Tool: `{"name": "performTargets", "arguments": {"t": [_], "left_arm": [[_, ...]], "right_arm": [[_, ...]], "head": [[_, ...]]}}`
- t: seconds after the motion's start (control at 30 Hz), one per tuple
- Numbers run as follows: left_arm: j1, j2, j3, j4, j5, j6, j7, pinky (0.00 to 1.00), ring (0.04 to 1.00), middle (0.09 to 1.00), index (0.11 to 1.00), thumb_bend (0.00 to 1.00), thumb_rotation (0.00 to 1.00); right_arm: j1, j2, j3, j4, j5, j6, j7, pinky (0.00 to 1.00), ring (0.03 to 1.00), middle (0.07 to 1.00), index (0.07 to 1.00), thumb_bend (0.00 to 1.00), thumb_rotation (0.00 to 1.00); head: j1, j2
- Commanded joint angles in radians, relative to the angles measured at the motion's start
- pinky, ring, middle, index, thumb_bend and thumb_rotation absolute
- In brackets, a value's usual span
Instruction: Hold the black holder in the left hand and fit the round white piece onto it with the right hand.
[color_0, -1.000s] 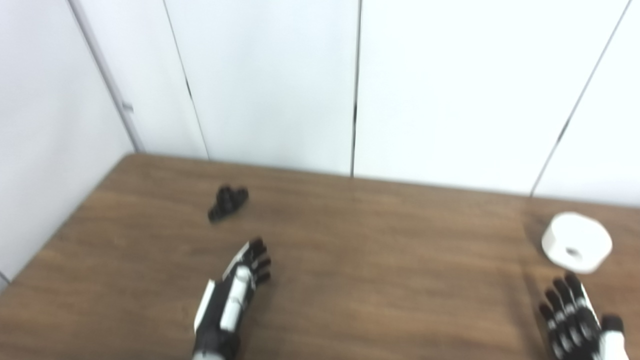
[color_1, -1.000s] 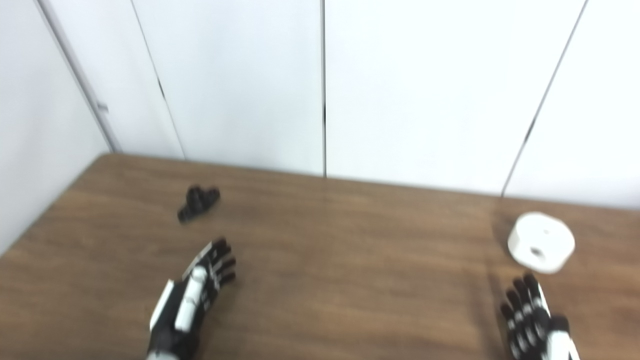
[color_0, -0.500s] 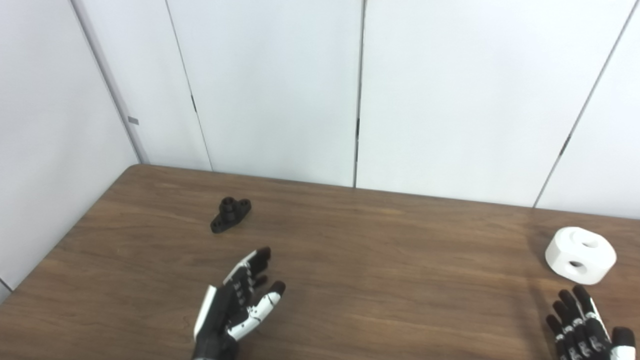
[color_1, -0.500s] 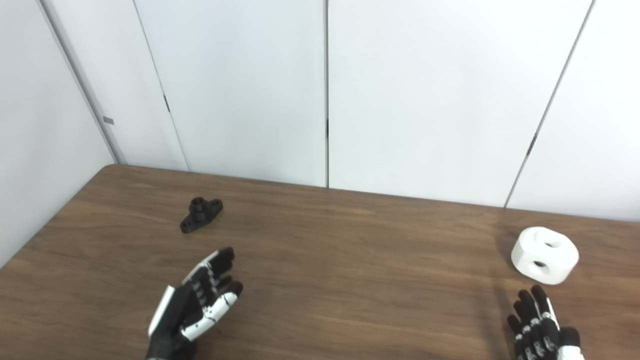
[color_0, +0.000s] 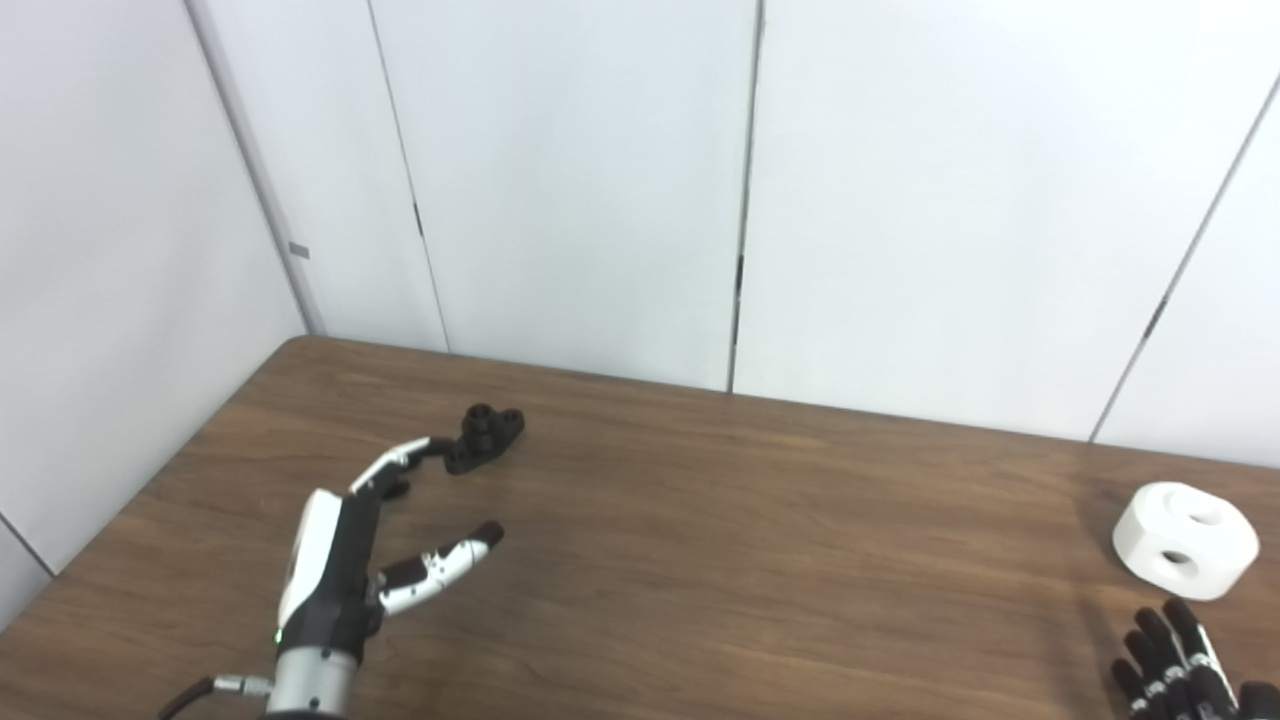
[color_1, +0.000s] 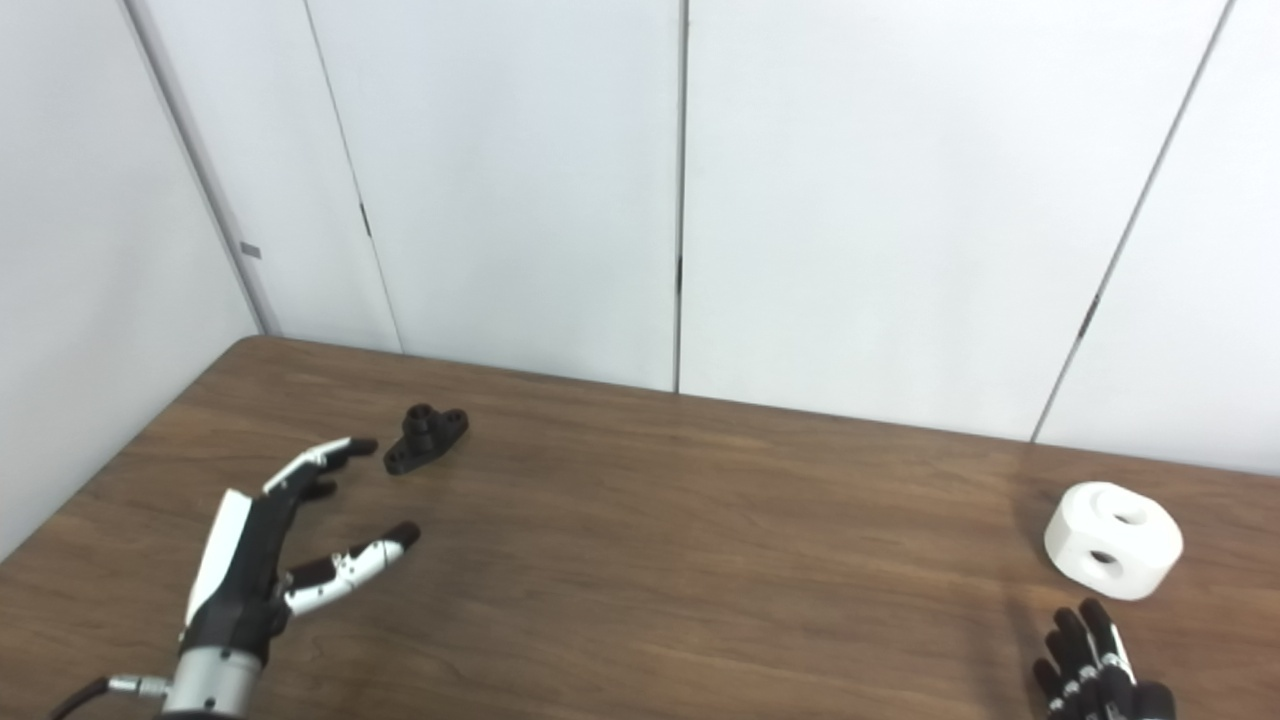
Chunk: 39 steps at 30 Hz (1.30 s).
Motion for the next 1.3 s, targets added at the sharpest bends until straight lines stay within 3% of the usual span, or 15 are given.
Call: {"name": "performTargets", "arguments": {"t": [0.0,0.3,0.4,0.73,1.13,1.27], "left_arm": [[-0.047,0.046,0.010,-0.018,0.069,0.009,0.023,0.86,0.882,0.864,0.757,0.79,0.22],[-0.144,0.105,0.027,0.151,0.173,-0.010,0.120,0.73,0.854,0.861,0.718,0.81,0.19],[-0.166,0.125,0.015,0.197,0.210,0.003,0.132,0.72,0.861,0.859,0.714,0.82,0.22],[-0.213,0.154,-0.015,0.356,0.221,-0.040,0.212,0.81,0.875,0.843,0.659,0.83,0.26],[-0.272,0.203,-0.080,0.489,0.254,-0.003,0.204,0.98,0.919,0.871,0.652,0.83,0.31],[-0.290,0.211,-0.101,0.534,0.281,0.025,0.208,1.00,0.948,0.889,0.656,0.85,0.32]], "right_arm": [[0.034,0.014,0.007,0.056,0.001,-0.018,0.000,1.00,0.990,0.971,1.000,0.54,1.00],[0.037,0.016,0.009,0.046,-0.011,-0.008,-0.013,1.00,0.987,0.965,1.000,0.54,1.00],[0.038,0.014,0.011,0.046,-0.016,-0.008,-0.014,1.00,0.993,0.969,1.000,0.55,1.00],[0.043,0.018,0.013,0.036,-0.004,0.001,-0.016,0.98,0.994,0.972,1.000,0.54,1.00],[0.048,0.019,0.023,0.016,-0.019,0.014,-0.029,0.97,0.992,0.967,0.999,0.56,1.00],[0.050,0.022,0.025,0.017,-0.017,0.012,-0.031,0.98,0.992,0.963,0.998,0.57,1.00]], "head": [[-0.001,0.001],[-0.006,0.008],[-0.006,0.008],[-0.013,0.015],[-0.027,0.023],[-0.032,0.024]]}}
